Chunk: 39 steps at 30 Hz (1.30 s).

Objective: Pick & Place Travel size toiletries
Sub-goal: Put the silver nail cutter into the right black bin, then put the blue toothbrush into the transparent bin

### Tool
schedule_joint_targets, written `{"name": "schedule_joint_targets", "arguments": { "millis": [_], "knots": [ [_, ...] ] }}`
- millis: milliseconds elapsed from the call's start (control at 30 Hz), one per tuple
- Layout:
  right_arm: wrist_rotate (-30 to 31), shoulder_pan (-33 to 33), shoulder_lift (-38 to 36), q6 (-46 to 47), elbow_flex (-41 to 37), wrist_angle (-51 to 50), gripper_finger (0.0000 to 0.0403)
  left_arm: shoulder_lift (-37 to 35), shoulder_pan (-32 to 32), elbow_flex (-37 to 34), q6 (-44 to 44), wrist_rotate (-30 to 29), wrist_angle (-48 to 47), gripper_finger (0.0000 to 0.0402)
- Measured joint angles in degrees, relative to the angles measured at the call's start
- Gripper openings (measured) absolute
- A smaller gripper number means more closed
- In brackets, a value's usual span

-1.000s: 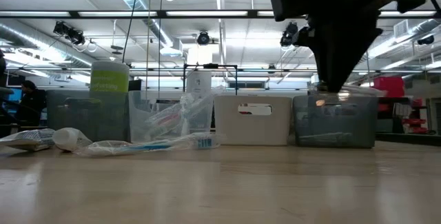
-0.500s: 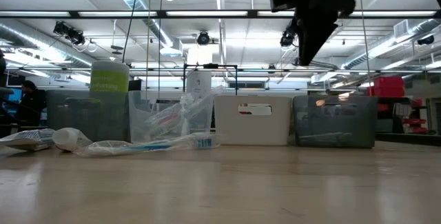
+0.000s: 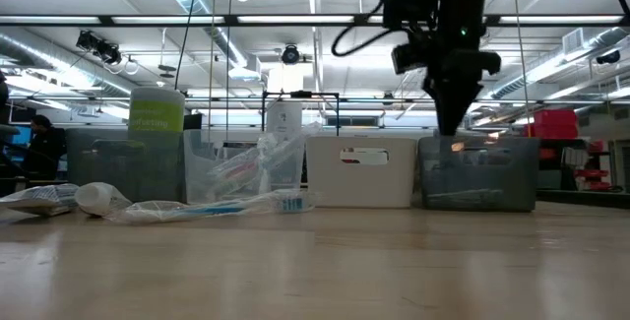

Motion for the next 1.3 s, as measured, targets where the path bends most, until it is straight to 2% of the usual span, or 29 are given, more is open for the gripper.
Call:
{"name": "schedule_joint_targets", "arguments": {
  "millis": [233,567,667,900,1000,1133,1300],
  "knots": [
    [-0.9,-1.5,0.0,-0.5,-6.3,4.2,0.008,0.0,0.0,0.0,0.0,0.0,0.0,0.0041],
    [-0.8,-1.6,0.0,0.1,-6.8,6.1,0.0097,0.0,0.0,0.0,-0.1,-1.8,0.0,0.0041],
    [-0.8,-1.9,0.0,0.2,-6.8,5.9,0.0123,0.0,0.0,0.0,-0.1,-2.7,0.1,0.0041],
    [-1.1,-2.7,-0.4,1.1,-6.8,5.0,0.0219,0.0,0.0,0.0,-0.1,-2.8,0.5,0.0041],
    [-2.2,-2.7,-2.1,2.0,-6.6,4.8,0.0242,0.0,0.0,0.0,-0.1,-2.8,0.5,0.0041],
    [-2.3,-2.4,-6.2,4.1,-4.8,5.1,0.0246,0.0,0.0,0.0,-0.1,-2.8,0.5,0.0041],
    [-2.4,-1.3,-13.0,6.9,-3.6,8.9,0.0219,0.0,0.0,0.0,-0.1,-2.8,0.4,0.0041]
  ]
}}
